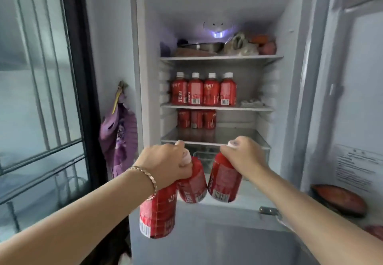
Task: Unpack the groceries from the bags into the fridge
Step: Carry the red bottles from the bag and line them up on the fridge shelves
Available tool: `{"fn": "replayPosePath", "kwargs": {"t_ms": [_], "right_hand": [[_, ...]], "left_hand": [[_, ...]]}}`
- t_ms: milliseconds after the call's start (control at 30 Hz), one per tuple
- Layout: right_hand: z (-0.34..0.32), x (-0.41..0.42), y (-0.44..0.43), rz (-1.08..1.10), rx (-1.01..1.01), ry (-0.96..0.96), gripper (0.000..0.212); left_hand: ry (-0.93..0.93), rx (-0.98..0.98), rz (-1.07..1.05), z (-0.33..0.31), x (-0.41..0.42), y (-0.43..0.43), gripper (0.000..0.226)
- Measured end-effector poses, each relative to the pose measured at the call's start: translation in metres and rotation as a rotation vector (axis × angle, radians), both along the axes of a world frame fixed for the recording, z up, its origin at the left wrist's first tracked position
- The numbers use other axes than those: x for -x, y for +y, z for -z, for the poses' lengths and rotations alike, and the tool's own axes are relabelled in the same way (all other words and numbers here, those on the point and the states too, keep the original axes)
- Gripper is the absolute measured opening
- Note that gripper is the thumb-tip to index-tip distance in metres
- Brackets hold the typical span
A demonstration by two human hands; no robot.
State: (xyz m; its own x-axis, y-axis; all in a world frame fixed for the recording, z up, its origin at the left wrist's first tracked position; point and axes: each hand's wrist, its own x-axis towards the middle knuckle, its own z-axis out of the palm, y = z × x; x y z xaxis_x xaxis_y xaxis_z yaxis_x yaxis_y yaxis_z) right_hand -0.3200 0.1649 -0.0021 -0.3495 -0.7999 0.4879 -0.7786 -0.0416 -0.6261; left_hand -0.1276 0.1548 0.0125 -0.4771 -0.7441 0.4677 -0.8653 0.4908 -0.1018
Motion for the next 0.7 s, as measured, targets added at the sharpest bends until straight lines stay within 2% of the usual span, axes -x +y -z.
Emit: {"fn": "replayPosePath", "kwargs": {"t_ms": [200, 367, 533, 633, 700], "right_hand": [[-0.019, 0.057, -0.130, 0.072, 0.100, -0.335, 0.032], [-0.023, 0.084, -0.214, 0.116, 0.112, -0.424, 0.029], [-0.009, 0.094, -0.254, 0.153, 0.119, -0.480, 0.026], [-0.002, 0.105, -0.271, 0.202, 0.107, -0.653, 0.030], [0.004, 0.109, -0.279, 0.233, 0.152, -0.782, 0.041]], "left_hand": [[0.050, 0.092, -0.027, -0.019, 0.046, -0.125, 0.028], [0.064, 0.135, -0.020, -0.037, 0.070, -0.208, 0.029], [0.028, 0.093, 0.028, -0.035, 0.085, -0.261, 0.029], [0.018, 0.066, 0.076, -0.033, 0.093, -0.283, 0.031], [-0.006, 0.060, 0.122, -0.030, 0.096, -0.291, 0.032]]}}
